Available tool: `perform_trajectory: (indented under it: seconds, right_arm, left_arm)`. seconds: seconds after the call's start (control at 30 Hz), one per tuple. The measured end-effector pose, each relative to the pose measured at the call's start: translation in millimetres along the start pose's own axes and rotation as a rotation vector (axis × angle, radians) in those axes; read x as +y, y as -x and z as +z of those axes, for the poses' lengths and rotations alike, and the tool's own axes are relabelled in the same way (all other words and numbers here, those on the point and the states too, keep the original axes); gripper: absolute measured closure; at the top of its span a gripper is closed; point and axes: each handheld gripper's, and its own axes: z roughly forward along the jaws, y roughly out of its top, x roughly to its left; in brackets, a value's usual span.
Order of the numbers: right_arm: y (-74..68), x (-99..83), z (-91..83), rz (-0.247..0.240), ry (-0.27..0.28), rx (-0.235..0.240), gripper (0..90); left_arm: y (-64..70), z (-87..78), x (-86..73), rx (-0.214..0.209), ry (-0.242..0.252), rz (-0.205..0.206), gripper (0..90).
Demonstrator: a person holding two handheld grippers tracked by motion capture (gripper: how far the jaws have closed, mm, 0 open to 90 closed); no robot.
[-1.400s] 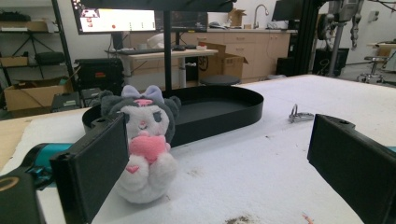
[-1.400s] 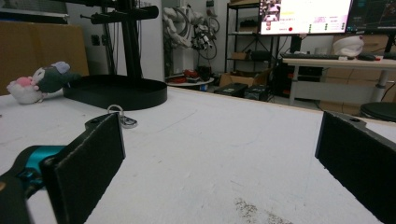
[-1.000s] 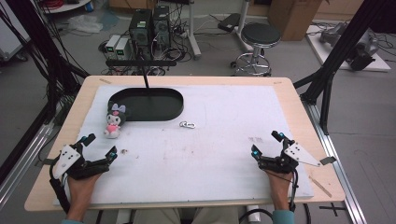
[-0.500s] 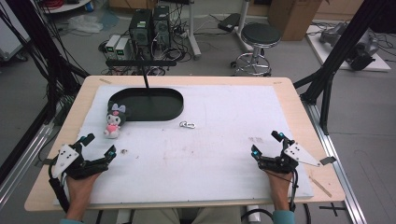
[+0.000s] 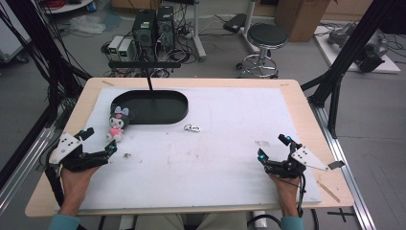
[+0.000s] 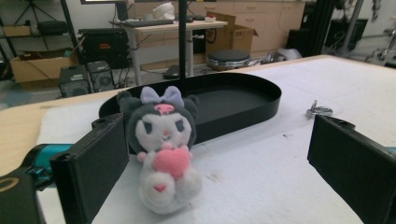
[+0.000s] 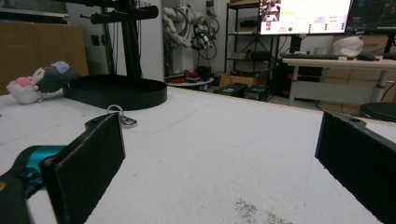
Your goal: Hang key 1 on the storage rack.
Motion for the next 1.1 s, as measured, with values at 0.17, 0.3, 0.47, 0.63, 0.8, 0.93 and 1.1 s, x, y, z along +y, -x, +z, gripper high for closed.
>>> perform_trajectory:
  seconds: [0.17, 0.3, 0.47, 0.63, 0.8, 0.93, 1.1]
  right_arm:
    - [0.1, 0.0, 0.0, 0.000, -0.001, 0.002, 0.7]
    - [1.2, 0.0, -0.1, 0.012, 0.002, -0.003, 0.7]
    - [1.4, 0.0, 0.1, 0.007, 0.005, -0.004, 0.7]
    - [1.4, 0.0, -0.2, 0.015, 0.000, -0.006, 0.7]
    - [1.6, -0.1, -0.4, 0.022, 0.001, -0.004, 0.7]
    - [2.5, 0.0, -0.3, 0.015, 0.003, -0.005, 0.7]
    - [2.3, -0.1, -0.4, 0.022, 0.004, -0.005, 0.7]
  left_arm:
    - [-3.0, 7.7, 12.4, 0.021, -0.051, 0.030, 5.9]
    - [-5.8, 15.5, 19.3, 0.038, -0.126, 0.057, 5.9]
    - [-7.5, 22.8, 25.3, 0.057, -0.194, 0.061, 5.9]
    - [-6.5, 31.5, 34.0, 0.065, -0.248, 0.056, 5.9]
    - [-9.4, 45.5, 44.8, 0.064, -0.339, 0.036, 5.9]
    - [-14.6, 53.7, 50.1, 0.074, -0.376, -0.002, 5.9]
    - [-20.0, 62.0, 52.1, 0.081, -0.438, -0.012, 5.9]
